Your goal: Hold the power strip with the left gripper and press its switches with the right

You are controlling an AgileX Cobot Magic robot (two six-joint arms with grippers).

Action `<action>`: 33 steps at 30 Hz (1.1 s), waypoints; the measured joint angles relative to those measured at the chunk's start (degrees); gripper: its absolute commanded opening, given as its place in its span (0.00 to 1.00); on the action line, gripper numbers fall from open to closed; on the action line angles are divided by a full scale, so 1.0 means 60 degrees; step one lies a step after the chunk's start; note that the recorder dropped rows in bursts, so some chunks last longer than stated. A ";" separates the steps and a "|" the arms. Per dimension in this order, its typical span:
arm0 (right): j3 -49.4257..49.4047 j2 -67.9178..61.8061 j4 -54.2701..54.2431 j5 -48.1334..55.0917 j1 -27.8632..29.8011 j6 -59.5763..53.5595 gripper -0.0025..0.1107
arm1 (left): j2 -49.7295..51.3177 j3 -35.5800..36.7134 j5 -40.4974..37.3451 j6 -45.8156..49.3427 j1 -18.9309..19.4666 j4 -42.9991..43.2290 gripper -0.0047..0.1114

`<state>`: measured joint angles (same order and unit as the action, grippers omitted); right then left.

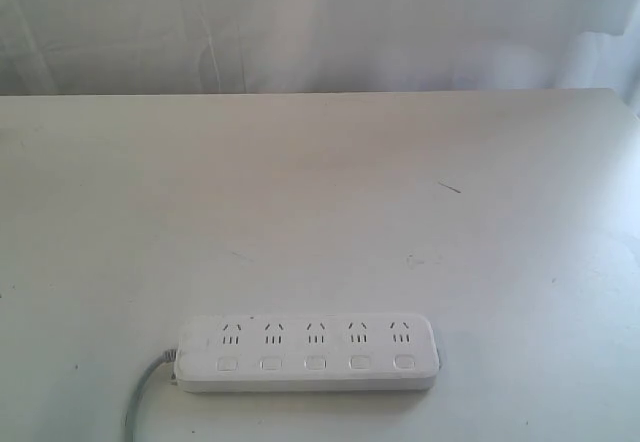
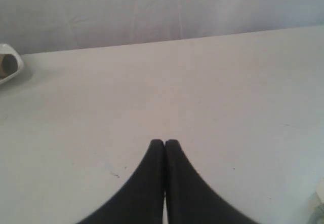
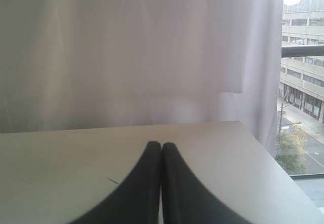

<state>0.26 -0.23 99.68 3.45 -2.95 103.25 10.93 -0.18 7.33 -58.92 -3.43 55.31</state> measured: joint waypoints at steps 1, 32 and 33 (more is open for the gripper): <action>0.0000 0.0000 0.0000 0.0000 0.0000 0.0000 0.02 | 0.0000 0.0000 -0.0435 -0.0436 0.0000 0.0297 0.04; 0.0000 0.0000 0.0000 0.0000 0.0000 0.0000 0.02 | 0.0296 0.0000 -0.1367 0.7742 0.0000 -0.8313 0.04; 0.0000 0.0000 0.0000 0.0000 0.0000 0.0000 0.02 | 0.0296 0.0000 -0.1394 0.7834 0.0000 -0.8384 0.04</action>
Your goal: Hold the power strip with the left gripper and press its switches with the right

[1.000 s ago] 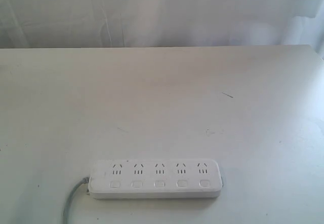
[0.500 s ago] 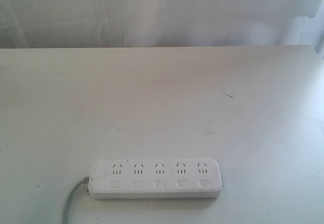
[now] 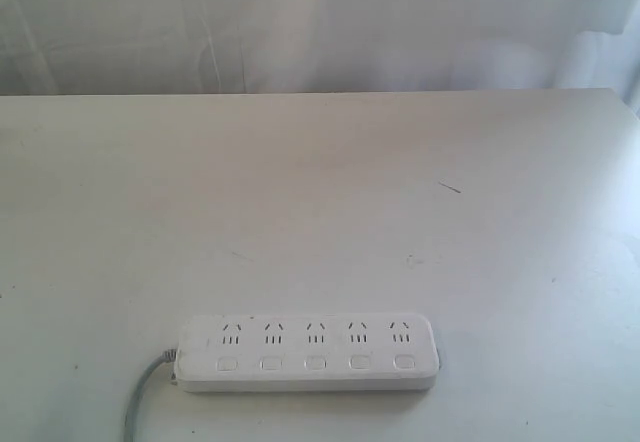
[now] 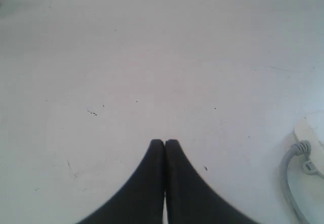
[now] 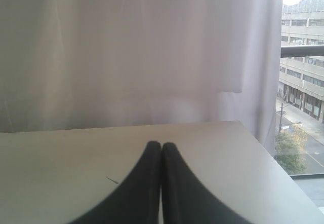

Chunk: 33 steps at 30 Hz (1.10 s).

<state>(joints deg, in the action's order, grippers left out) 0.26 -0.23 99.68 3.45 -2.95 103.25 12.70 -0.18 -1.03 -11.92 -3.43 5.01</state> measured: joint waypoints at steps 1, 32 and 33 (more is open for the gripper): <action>0.0000 0.0000 0.0000 0.0000 0.0000 0.0000 0.02 | 0.0000 0.0000 -0.0007 0.0068 0.0000 -0.0054 0.04; 0.0000 0.0000 0.0000 -0.0020 0.0000 0.0000 0.02 | -0.2076 0.0000 -0.1703 -0.1128 0.0003 -0.0930 0.04; 0.0000 0.0000 0.0000 -0.0020 0.0000 0.0000 0.02 | -0.2076 0.0000 -0.1749 -0.1147 0.0003 -0.0944 0.04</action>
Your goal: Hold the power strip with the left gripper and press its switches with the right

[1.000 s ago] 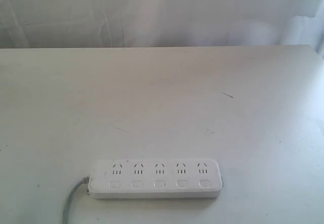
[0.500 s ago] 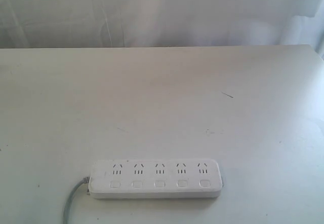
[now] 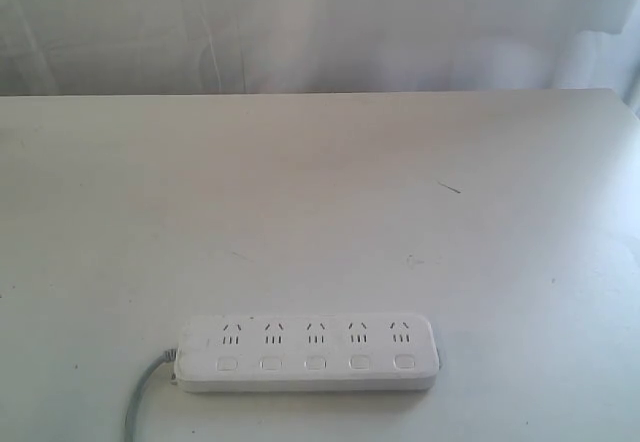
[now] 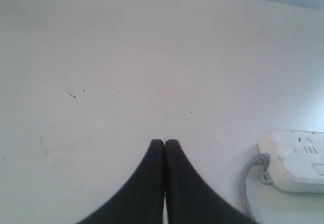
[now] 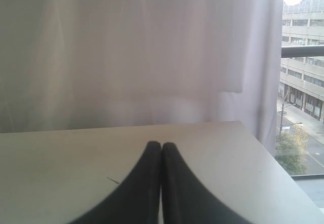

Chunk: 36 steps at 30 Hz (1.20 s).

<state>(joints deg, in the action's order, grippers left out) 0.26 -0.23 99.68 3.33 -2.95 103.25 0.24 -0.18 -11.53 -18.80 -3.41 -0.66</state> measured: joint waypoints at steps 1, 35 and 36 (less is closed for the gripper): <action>0.0000 0.0000 0.0000 0.0000 0.0000 0.0000 0.02 | 0.0000 0.0000 -0.0016 0.0000 0.0000 0.0017 0.04; 0.0000 0.0000 0.0000 0.0000 0.0000 0.0000 0.02 | 0.0000 0.0000 -0.0940 0.1356 0.0000 0.0109 0.04; 0.0000 0.0000 0.0000 0.0000 0.0000 0.0000 0.02 | 0.0000 0.0000 -0.0940 0.1356 0.0000 0.0109 0.04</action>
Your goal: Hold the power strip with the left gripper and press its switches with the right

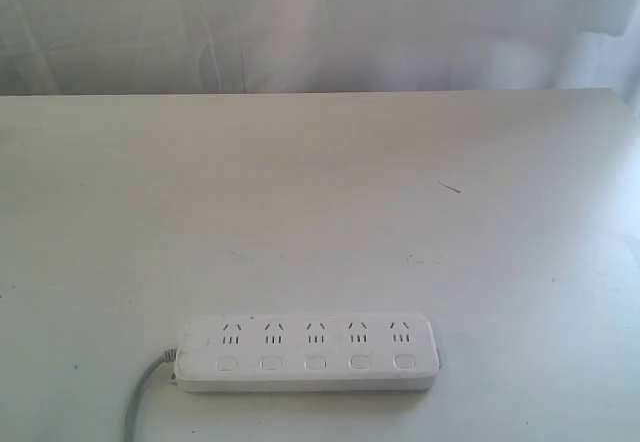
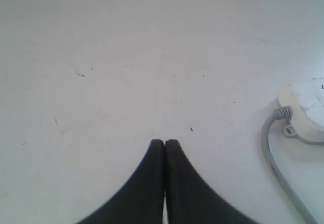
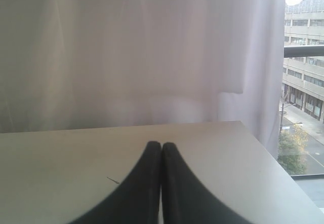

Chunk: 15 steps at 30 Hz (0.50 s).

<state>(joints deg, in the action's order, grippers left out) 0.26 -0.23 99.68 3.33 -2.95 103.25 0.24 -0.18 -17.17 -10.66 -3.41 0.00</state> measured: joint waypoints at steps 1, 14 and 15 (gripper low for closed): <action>0.0000 0.0000 0.0000 0.0000 0.0000 0.0024 0.02 | 0.0000 0.0000 0.0000 0.0000 0.0000 0.0000 0.04; 0.0000 0.0000 0.0000 0.0000 0.0000 -0.0436 0.02 | 0.0000 0.0000 -0.0015 0.0004 0.0000 0.0000 0.04; 0.0000 0.0000 -0.0158 0.0000 0.0000 -0.0759 0.02 | 0.0000 0.0000 -0.0015 0.0004 0.0000 0.0000 0.04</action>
<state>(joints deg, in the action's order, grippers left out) 0.26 -0.23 98.74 3.33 -2.95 98.69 0.24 -0.18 -17.26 -10.64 -3.41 0.00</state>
